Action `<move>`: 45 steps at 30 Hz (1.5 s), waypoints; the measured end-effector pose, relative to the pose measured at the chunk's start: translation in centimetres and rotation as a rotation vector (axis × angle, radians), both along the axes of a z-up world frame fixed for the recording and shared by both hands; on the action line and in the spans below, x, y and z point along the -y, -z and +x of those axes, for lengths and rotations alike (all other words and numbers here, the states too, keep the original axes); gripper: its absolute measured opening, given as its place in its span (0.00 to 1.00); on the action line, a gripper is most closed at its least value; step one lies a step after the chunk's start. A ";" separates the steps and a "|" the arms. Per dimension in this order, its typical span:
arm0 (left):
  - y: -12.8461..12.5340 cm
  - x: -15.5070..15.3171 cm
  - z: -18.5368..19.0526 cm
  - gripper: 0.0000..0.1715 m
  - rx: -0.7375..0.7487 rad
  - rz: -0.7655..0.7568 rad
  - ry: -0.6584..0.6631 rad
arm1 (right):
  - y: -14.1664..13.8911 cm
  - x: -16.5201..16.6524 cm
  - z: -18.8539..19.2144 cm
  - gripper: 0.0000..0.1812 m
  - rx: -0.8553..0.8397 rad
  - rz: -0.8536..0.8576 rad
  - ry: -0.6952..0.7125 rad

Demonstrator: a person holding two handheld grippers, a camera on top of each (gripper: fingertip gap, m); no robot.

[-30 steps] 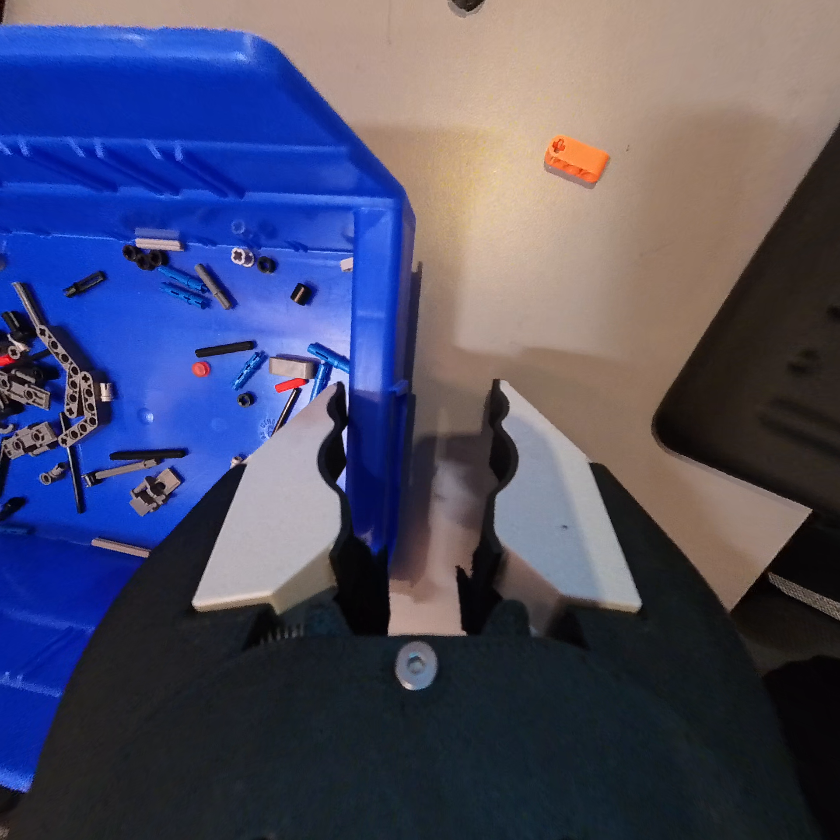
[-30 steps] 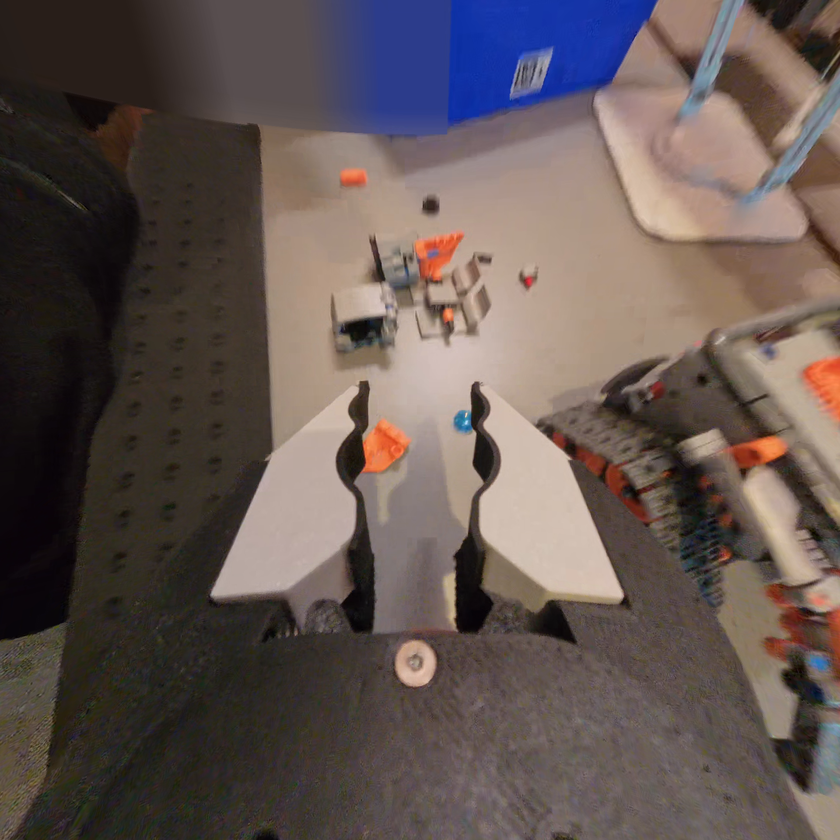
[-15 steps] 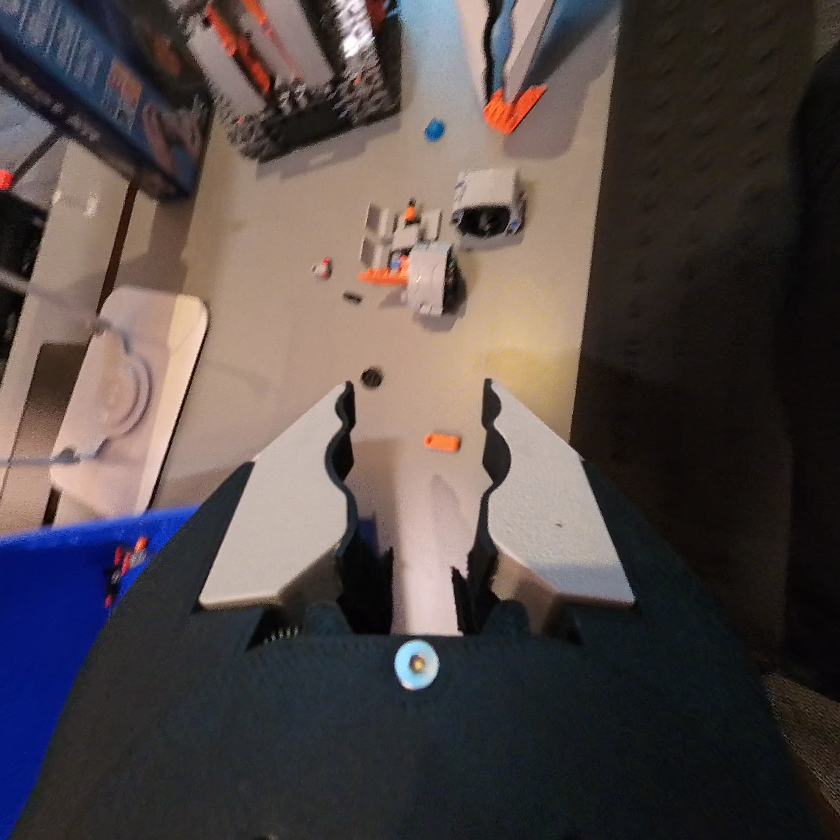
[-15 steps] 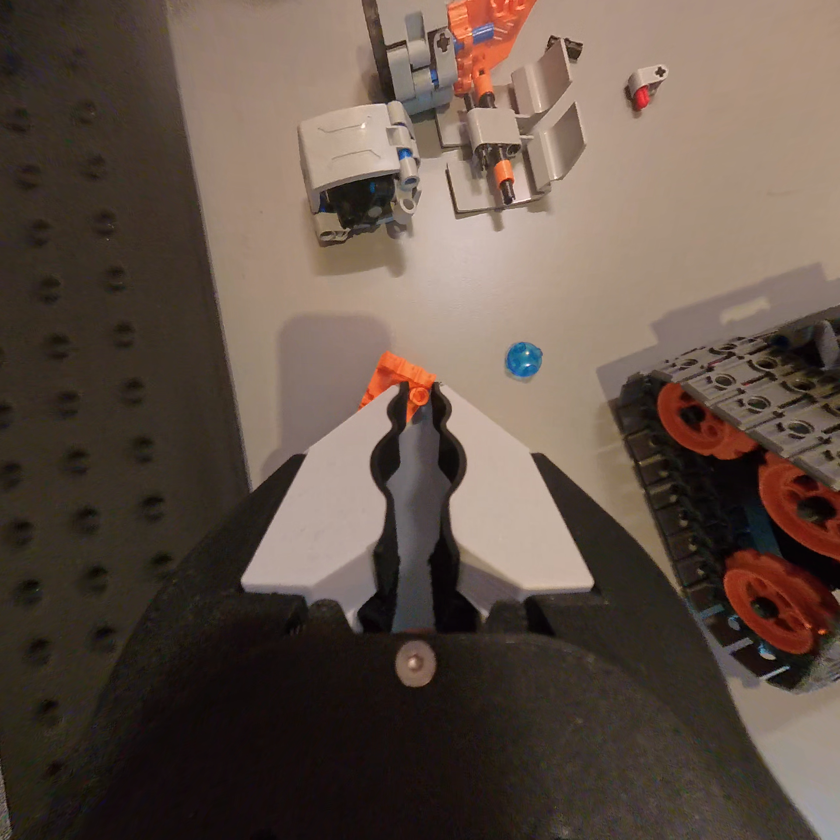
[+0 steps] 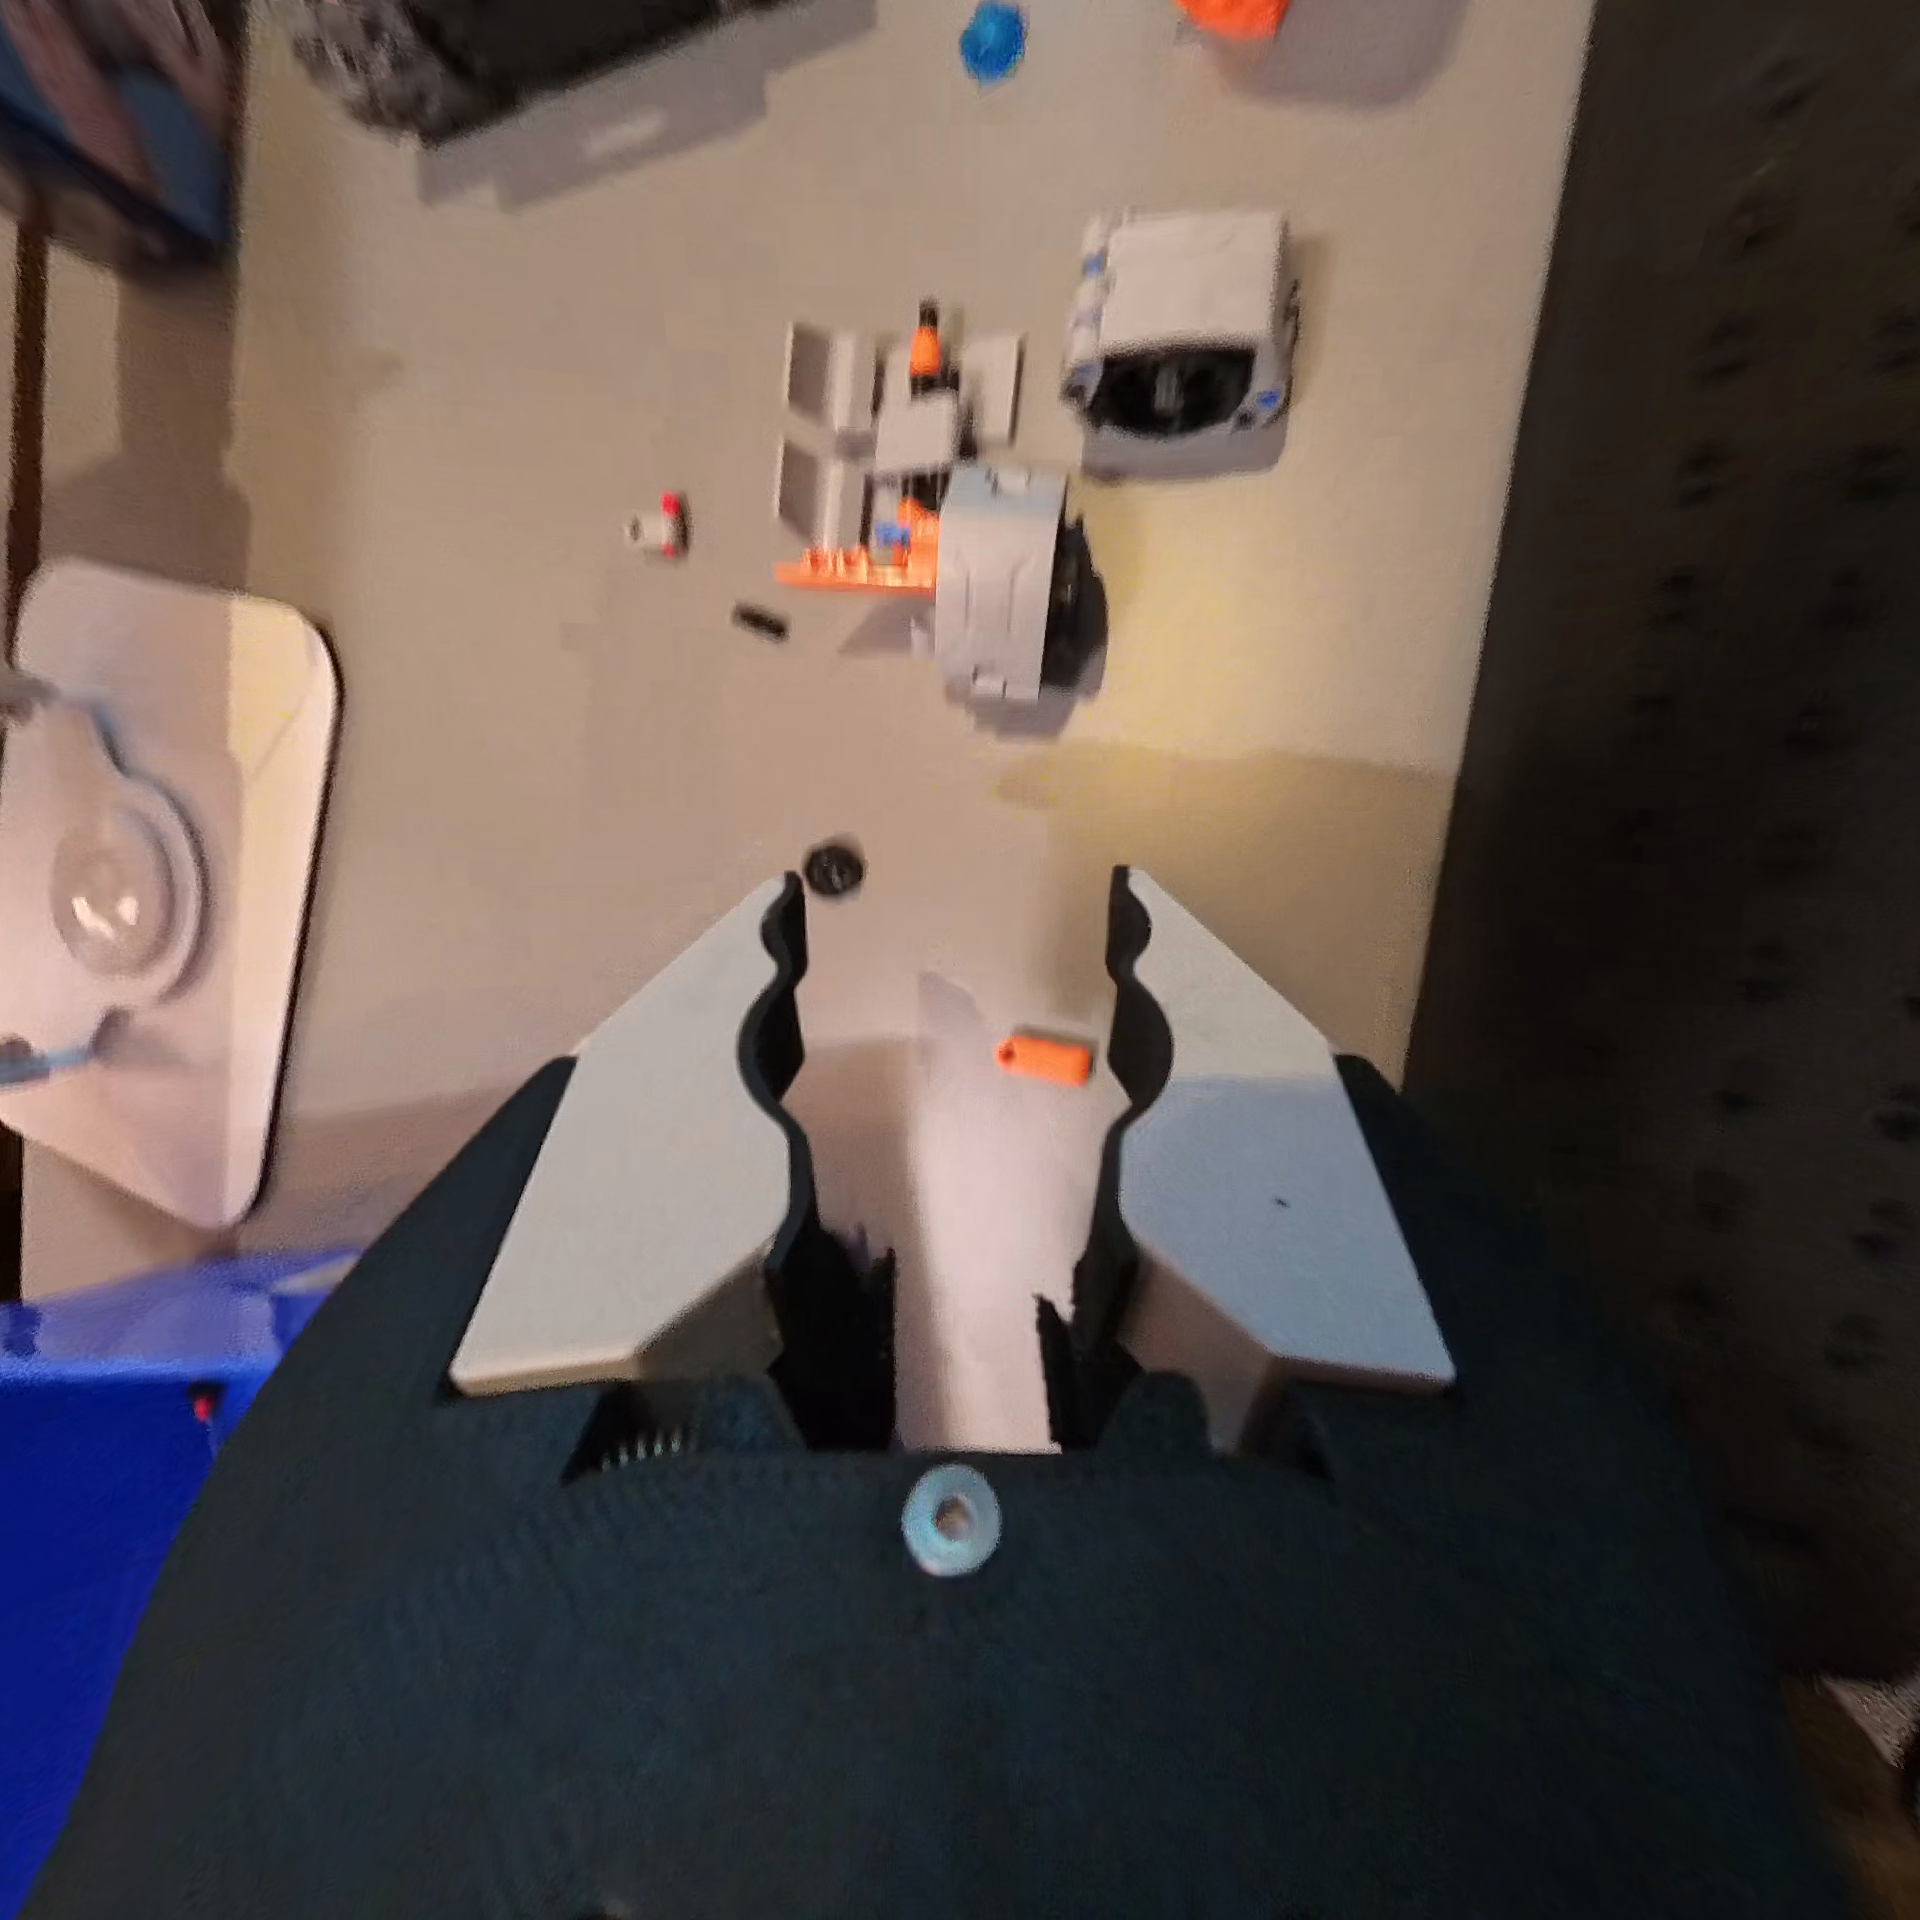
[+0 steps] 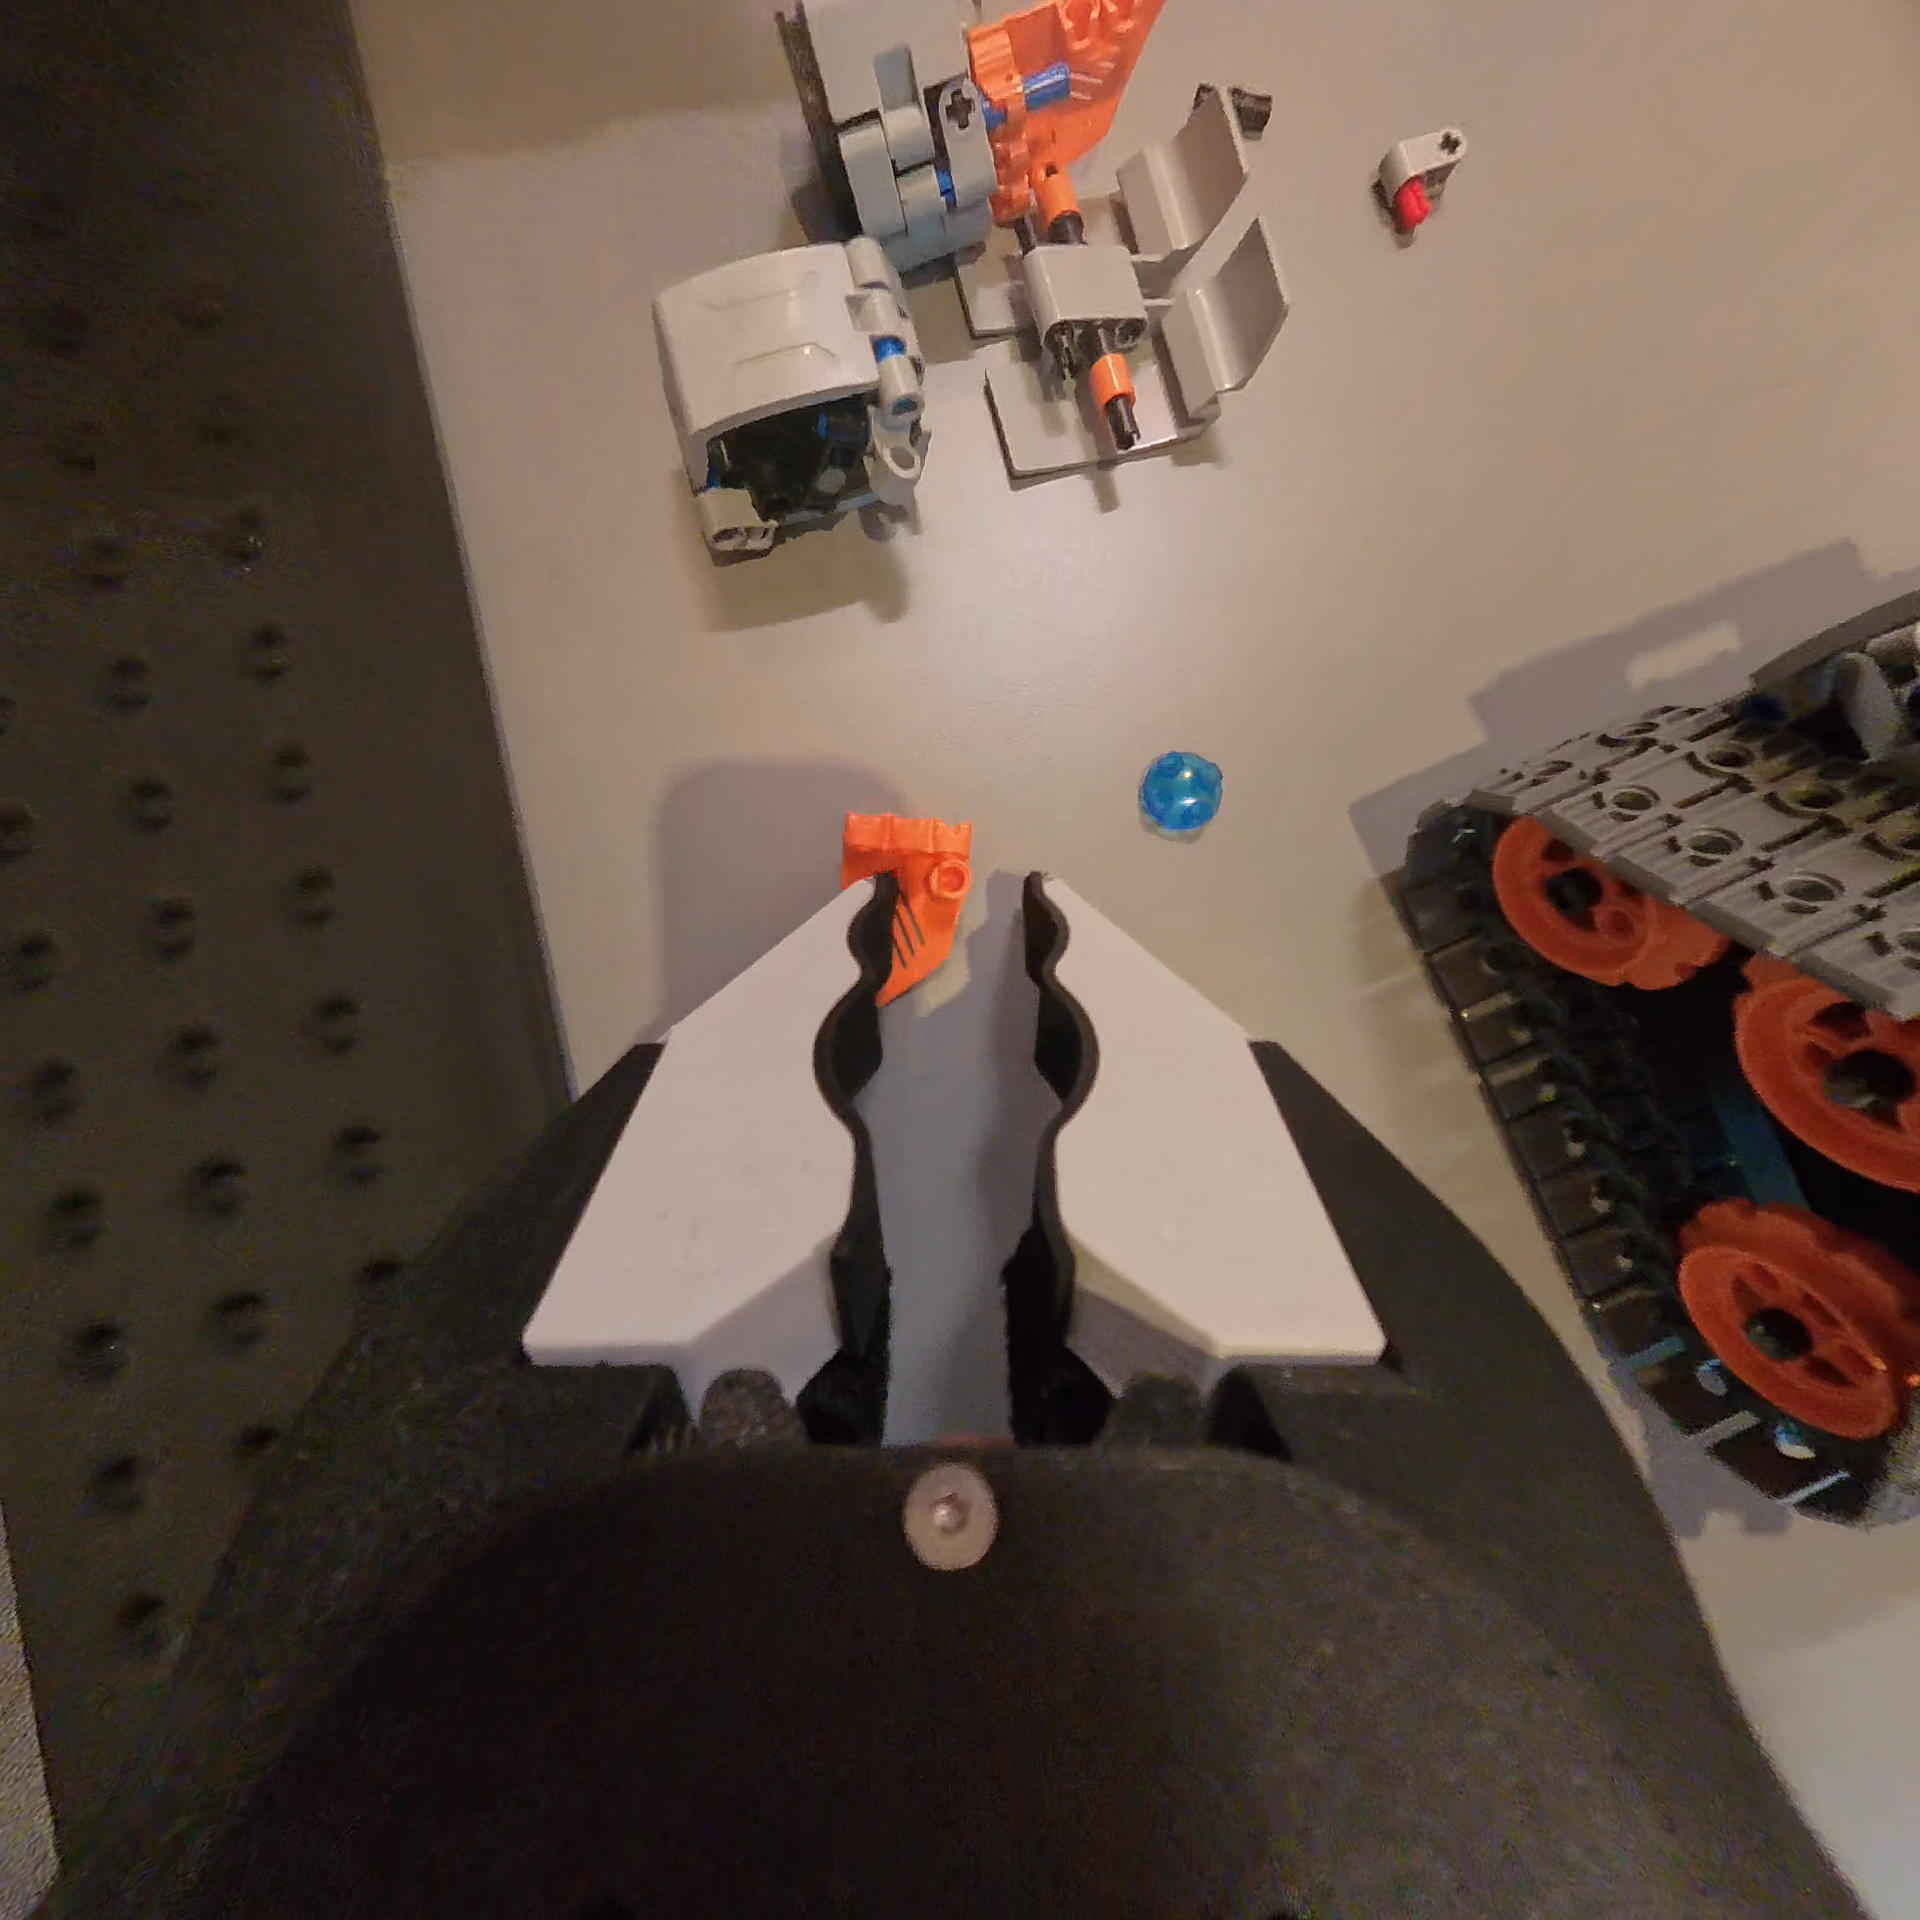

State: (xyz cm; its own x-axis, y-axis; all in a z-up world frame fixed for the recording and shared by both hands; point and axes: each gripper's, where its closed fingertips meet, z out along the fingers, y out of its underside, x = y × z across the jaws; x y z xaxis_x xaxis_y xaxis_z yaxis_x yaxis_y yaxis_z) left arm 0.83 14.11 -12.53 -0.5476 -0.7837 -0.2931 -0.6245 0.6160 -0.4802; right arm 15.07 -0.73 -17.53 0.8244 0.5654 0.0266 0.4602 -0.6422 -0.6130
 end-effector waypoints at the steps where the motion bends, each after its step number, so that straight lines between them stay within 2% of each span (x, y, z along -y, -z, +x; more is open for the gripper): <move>1: 0.2 -0.7 -0.7 0.33 -0.018 0.015 -0.019 | 0.1 0.1 -0.2 0.11 -0.004 -0.007 -0.010; 4: 0.0 -2.4 -2.4 0.33 -0.036 0.033 -0.072 | 0.2 0.2 -0.7 0.09 -0.017 -0.013 -0.034; 13: -4.4 -8.1 -5.1 0.31 0.058 0.122 -0.235 | 0.2 0.2 -0.8 0.06 -0.013 -0.008 -0.041; 24: -7.6 -16.1 -7.0 0.25 0.003 0.252 -0.385 | 0.2 0.3 -0.9 0.06 -0.005 0.001 -0.050; 28: -7.0 -19.5 -7.8 0.23 -0.110 0.307 -0.430 | 0.2 0.4 -0.8 0.07 -0.006 0.003 -0.053; 34: -2.8 -22.2 -8.7 0.21 -0.314 0.279 -0.417 | 0.2 0.4 -0.8 0.07 -0.013 0.004 -0.054; 39: 0.3 -21.5 -8.7 0.20 -0.441 0.185 -0.339 | 0.2 0.4 -0.8 0.07 -0.032 0.005 -0.058; 45: 3.1 -20.8 -8.2 0.16 -0.490 0.154 -0.251 | 0.2 0.3 -0.8 0.08 -0.049 0.005 -0.059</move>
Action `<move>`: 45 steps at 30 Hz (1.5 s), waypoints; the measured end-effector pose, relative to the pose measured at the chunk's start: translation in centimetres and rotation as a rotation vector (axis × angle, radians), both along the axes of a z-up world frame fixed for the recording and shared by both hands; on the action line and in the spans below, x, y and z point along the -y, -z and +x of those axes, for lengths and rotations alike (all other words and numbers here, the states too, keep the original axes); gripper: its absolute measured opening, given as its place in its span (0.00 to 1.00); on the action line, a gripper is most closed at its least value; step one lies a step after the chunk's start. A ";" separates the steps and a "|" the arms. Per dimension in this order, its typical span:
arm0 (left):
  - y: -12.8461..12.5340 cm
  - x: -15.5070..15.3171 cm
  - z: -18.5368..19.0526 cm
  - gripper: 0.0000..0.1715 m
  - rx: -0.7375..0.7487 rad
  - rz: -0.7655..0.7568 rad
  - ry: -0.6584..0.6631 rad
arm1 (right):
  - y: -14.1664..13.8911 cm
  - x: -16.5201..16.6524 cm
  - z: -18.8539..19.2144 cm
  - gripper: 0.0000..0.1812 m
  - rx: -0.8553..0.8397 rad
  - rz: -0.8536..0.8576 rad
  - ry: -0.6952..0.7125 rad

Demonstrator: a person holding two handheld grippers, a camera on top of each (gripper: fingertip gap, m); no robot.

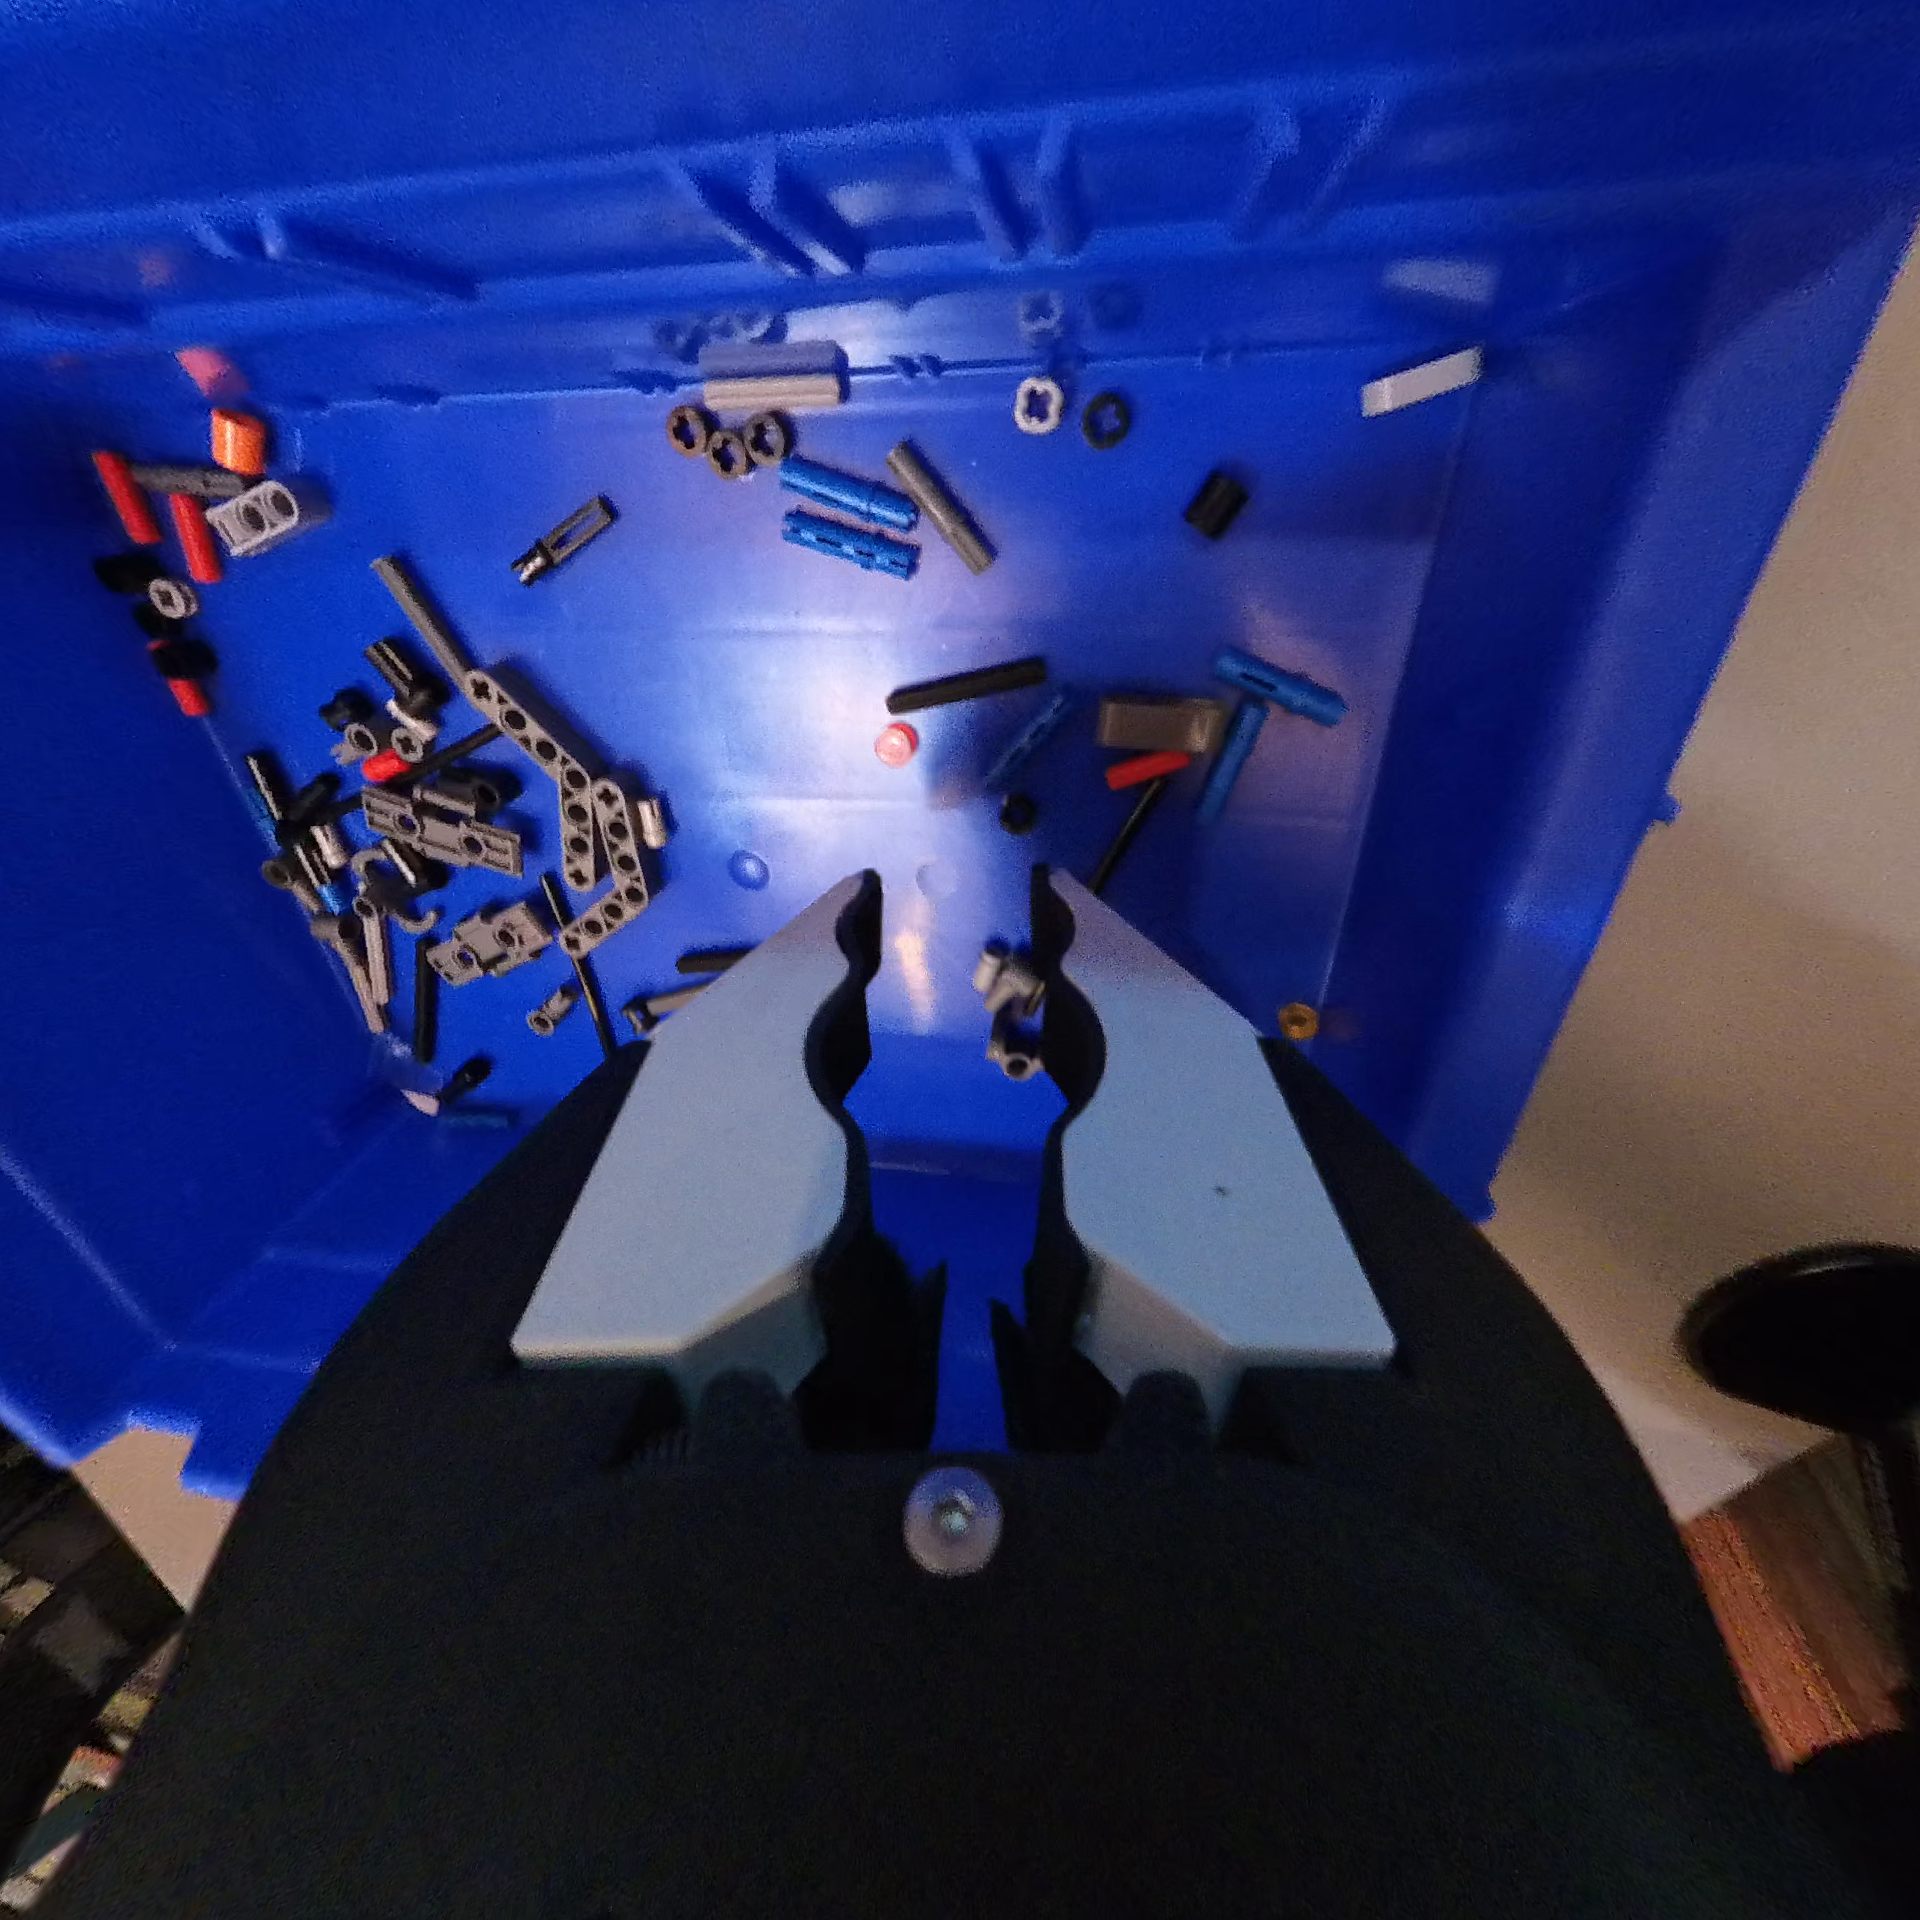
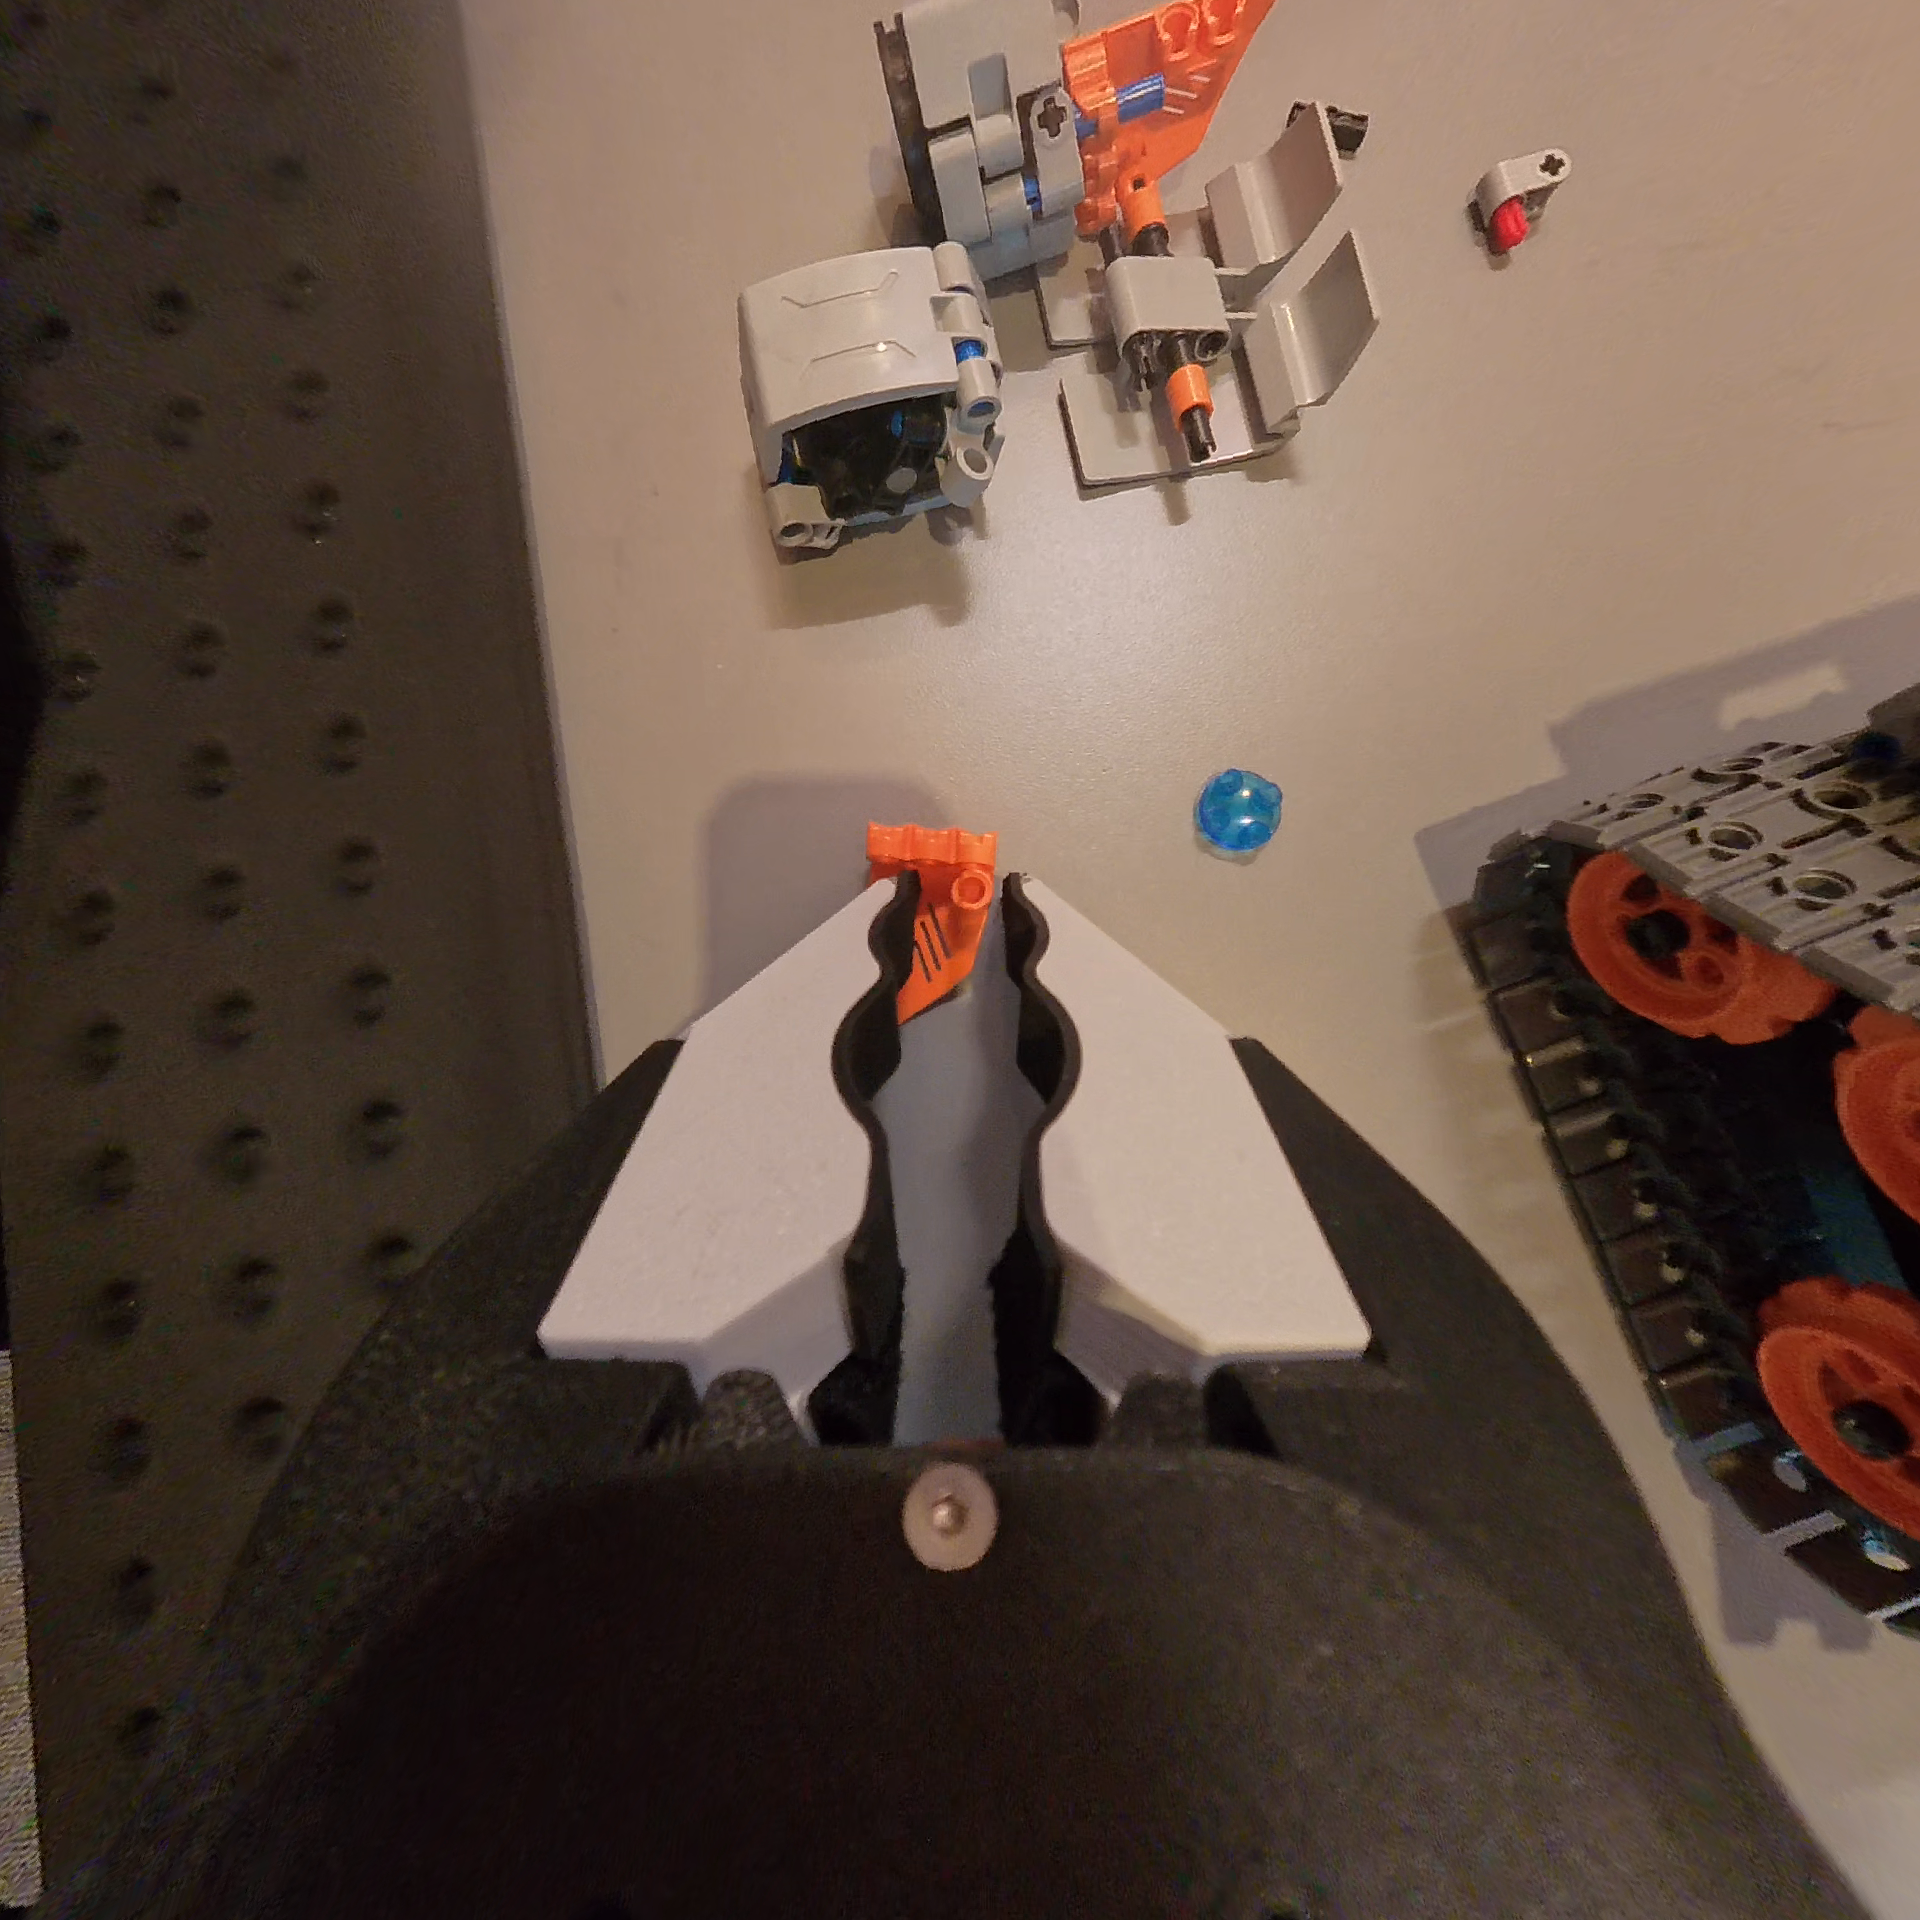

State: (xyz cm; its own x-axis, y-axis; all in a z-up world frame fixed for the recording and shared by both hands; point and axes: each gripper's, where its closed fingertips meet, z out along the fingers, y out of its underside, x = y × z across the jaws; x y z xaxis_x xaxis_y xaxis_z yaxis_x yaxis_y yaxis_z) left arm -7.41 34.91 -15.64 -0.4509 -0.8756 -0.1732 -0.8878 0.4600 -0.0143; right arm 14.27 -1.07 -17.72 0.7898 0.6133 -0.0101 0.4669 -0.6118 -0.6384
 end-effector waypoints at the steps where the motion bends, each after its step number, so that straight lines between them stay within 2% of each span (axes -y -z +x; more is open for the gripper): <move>1: 0.3 0.1 0.3 0.15 0.010 -0.013 0.002 | 0.0 0.0 0.0 0.08 -0.003 0.000 0.000; 10: 2.0 1.4 1.1 0.10 0.016 -0.073 0.055 | 0.0 -0.1 0.0 0.08 -0.006 0.004 -0.002; 14: 2.2 2.1 1.3 0.03 0.025 -0.114 0.064 | 0.0 0.0 0.0 0.08 0.001 0.006 -0.004; 19: 2.1 2.0 1.9 0.01 0.065 -0.083 0.076 | 0.0 0.0 0.1 0.08 0.007 0.007 -0.005; 23: 0.3 1.8 2.6 0.01 0.135 -0.040 0.064 | 0.0 0.0 0.2 0.08 0.019 0.010 -0.002; 29: -4.8 3.3 2.5 0.01 0.212 0.038 0.083 | -0.1 -0.1 0.5 0.08 0.039 0.013 0.018; 32: -7.6 5.8 3.1 0.01 0.287 0.040 0.120 | 0.0 0.0 0.7 0.10 0.037 0.007 0.032; 36: -9.2 10.7 4.5 0.01 0.357 0.020 0.194 | -0.1 0.3 0.6 0.12 0.048 0.010 0.026; 43: -8.0 20.2 8.0 0.01 0.472 -0.091 0.296 | -1.2 0.9 0.4 0.17 -0.002 0.047 0.032; 45: -7.1 23.1 8.7 0.01 0.495 -0.176 0.322 | -1.2 1.4 -0.1 0.18 -0.043 0.040 0.020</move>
